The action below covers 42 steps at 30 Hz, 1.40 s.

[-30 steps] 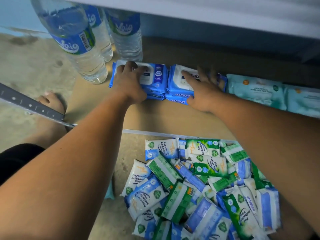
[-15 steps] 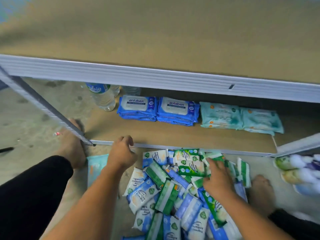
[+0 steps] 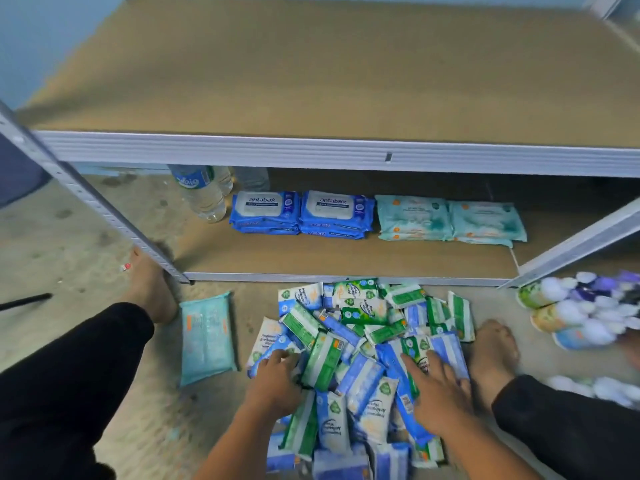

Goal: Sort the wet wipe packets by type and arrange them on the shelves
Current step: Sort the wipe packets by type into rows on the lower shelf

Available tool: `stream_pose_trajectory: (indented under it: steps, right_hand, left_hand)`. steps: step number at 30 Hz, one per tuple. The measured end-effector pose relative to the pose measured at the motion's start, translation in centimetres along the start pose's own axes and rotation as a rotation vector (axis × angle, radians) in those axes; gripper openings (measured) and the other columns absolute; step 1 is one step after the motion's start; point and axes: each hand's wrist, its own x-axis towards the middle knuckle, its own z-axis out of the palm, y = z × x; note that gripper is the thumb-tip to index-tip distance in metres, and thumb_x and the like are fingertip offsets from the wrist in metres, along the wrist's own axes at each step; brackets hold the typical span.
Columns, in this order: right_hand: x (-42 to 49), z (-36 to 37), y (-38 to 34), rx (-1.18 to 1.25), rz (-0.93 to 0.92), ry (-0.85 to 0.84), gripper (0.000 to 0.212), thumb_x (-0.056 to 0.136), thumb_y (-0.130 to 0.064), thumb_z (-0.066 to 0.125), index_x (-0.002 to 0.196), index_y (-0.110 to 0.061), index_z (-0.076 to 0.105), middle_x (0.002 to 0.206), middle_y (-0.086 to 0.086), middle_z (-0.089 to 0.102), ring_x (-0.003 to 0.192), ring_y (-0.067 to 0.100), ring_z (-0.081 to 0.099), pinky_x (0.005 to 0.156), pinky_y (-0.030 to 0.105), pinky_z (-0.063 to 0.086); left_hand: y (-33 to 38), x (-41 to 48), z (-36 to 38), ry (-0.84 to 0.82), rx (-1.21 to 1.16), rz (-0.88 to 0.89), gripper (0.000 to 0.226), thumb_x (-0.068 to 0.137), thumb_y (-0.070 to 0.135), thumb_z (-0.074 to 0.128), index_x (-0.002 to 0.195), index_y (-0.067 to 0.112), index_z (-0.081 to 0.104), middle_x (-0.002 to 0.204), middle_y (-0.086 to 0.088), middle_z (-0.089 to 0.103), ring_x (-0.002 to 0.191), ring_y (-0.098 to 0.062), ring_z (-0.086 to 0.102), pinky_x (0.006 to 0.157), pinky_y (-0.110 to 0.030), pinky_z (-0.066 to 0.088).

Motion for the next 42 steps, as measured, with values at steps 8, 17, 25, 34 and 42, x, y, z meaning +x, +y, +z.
stream_pose_trajectory:
  steps: [8,17,25,34,42]
  right_hand:
    - [2.1,0.2,0.4,0.080,0.033,0.049,0.105,0.087,-0.053,0.064,0.155,-0.044,-0.014,0.166,0.001,-0.011,0.151,0.031,0.006,0.114,0.051,0.027]
    - [3.1,0.9,1.4,0.102,0.090,0.412,0.071,0.077,-0.030,0.071,0.144,-0.023,0.046,0.137,0.009,0.041,0.117,0.032,0.047,0.095,0.044,0.049]
    - [1.8,2.0,-2.0,0.008,0.253,0.193,0.068,0.084,-0.059,0.057,0.136,-0.017,0.046,0.130,0.006,0.053,0.115,0.028,0.056,0.086,0.036,0.053]
    - [1.4,1.9,-3.3,-0.065,0.214,0.133,0.088,0.082,-0.054,0.066,0.148,-0.008,0.032,0.136,0.011,0.044,0.119,0.024,0.052,0.090,0.031,0.052]
    - [0.3,-1.2,-2.4,0.080,0.181,0.044,0.025,0.085,-0.025,0.061,0.108,-0.018,0.065,0.114,0.003,0.064,0.108,0.027,0.064,0.082,0.032,0.053]
  left_hand:
    - [-0.8,1.8,0.2,0.135,0.011,-0.118,0.066,0.090,0.033,0.054,0.152,0.022,0.031,0.151,-0.009,0.026,0.138,-0.033,0.027,0.113,-0.047,0.036]
    - [1.1,3.8,0.2,0.142,-0.015,-0.010,0.060,0.090,0.023,0.052,0.149,0.019,0.040,0.148,-0.006,0.041,0.135,-0.031,0.034,0.107,-0.044,0.039]
    - [0.4,3.4,0.8,0.117,0.044,0.024,0.057,0.089,0.027,0.050,0.146,0.026,0.043,0.150,0.001,0.040,0.132,-0.029,0.037,0.105,-0.046,0.041]
    - [-1.0,3.6,1.3,0.119,0.007,0.090,0.055,0.090,0.026,0.051,0.145,0.026,0.045,0.148,0.004,0.043,0.131,-0.025,0.039,0.105,-0.043,0.041]
    - [-0.5,3.2,0.6,0.118,-0.106,0.074,0.059,0.091,0.021,0.052,0.149,0.019,0.042,0.149,-0.002,0.046,0.136,-0.027,0.037,0.110,-0.041,0.038]
